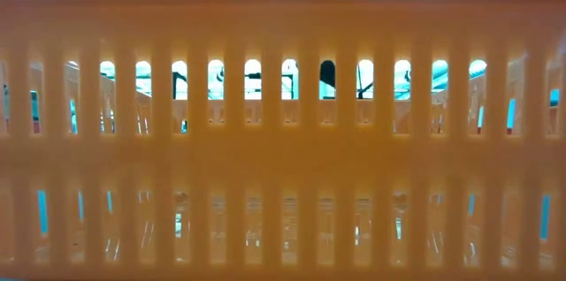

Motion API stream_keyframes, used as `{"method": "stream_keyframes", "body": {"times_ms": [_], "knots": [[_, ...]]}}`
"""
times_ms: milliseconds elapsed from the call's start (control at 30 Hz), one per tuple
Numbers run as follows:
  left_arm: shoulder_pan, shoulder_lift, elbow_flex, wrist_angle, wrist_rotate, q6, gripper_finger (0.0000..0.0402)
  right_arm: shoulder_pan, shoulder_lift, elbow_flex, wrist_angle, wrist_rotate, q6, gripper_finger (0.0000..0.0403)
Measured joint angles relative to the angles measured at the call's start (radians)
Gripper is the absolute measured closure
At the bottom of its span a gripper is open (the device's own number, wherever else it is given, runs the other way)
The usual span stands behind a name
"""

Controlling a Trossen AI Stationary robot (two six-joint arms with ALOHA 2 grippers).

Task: Stack baskets on shelf by color
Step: Put the left orange bin on the shelf

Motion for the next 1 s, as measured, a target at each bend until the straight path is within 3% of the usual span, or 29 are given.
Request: {"method": "stream_keyframes", "body": {"times_ms": [333, 1000], "knots": [[0.041, 0.050, -0.004, -0.030, 0.064, 0.029, 0.0330, 0.000, 0.000, 0.000, -0.001, -0.003, 0.008, 0.0298], [0.029, 0.061, -0.002, -0.047, 0.064, 0.013, 0.0330, 0.000, 0.000, 0.000, 0.000, -0.003, 0.007, 0.0298]]}}
